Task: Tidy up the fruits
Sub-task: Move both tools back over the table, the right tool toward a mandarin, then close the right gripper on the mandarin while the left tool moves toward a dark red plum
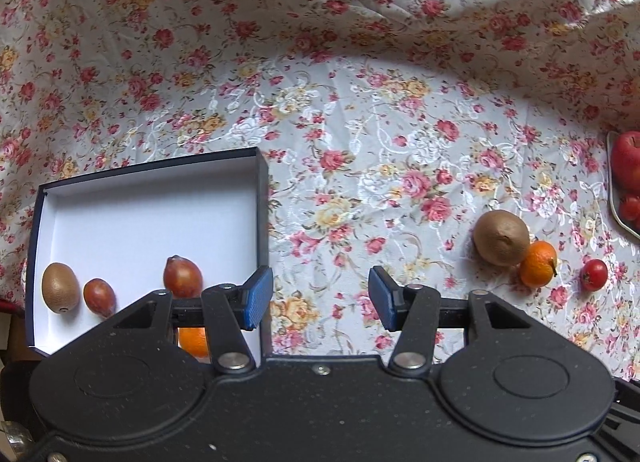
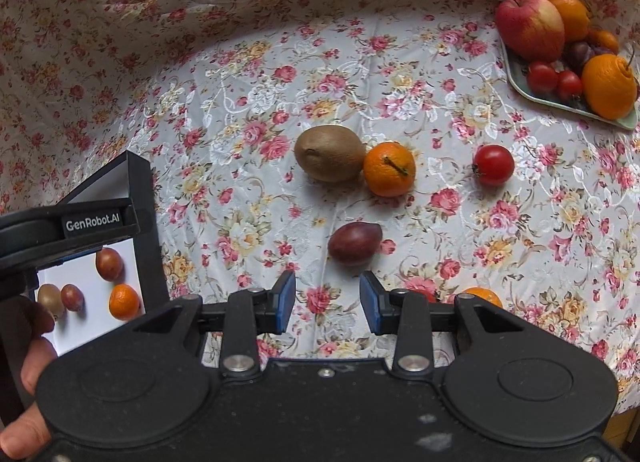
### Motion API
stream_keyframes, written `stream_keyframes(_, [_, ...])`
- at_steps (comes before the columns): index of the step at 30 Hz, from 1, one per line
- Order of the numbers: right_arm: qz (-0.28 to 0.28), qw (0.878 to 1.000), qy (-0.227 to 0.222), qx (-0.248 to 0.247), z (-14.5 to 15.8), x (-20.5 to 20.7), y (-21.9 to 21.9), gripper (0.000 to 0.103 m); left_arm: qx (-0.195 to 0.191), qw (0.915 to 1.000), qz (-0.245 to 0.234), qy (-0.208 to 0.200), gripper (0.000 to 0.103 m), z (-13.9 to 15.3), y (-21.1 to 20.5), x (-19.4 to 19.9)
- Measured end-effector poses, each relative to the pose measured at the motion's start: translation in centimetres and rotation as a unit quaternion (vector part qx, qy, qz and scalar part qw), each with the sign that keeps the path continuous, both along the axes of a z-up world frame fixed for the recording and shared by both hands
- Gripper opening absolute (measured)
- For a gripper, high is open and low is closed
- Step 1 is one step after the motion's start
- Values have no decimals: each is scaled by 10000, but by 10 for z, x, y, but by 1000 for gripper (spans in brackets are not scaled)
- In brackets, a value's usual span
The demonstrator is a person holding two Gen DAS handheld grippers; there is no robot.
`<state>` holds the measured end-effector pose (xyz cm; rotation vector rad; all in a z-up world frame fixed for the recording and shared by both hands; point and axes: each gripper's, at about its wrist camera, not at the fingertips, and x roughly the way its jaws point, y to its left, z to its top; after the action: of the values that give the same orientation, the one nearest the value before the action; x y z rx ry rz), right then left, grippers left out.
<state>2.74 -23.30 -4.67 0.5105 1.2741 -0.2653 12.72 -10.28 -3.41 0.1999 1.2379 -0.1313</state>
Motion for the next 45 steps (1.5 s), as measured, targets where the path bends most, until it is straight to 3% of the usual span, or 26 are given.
stream_keyframes(13, [-693,9974,216,-44,-8,-49,-76,39,55,9964,-830,144,58,-14,-71,-35])
stream_keyframes(21, [-899,9949,367,288,-21,-68,-103,39,88,9922,-1198,336,58,-25,-93,-50])
stream_keyframes(45, [-686,9942,698,451,-46,-60,-91,39,-68,9918,-1149,562,58,-31,-103,-46])
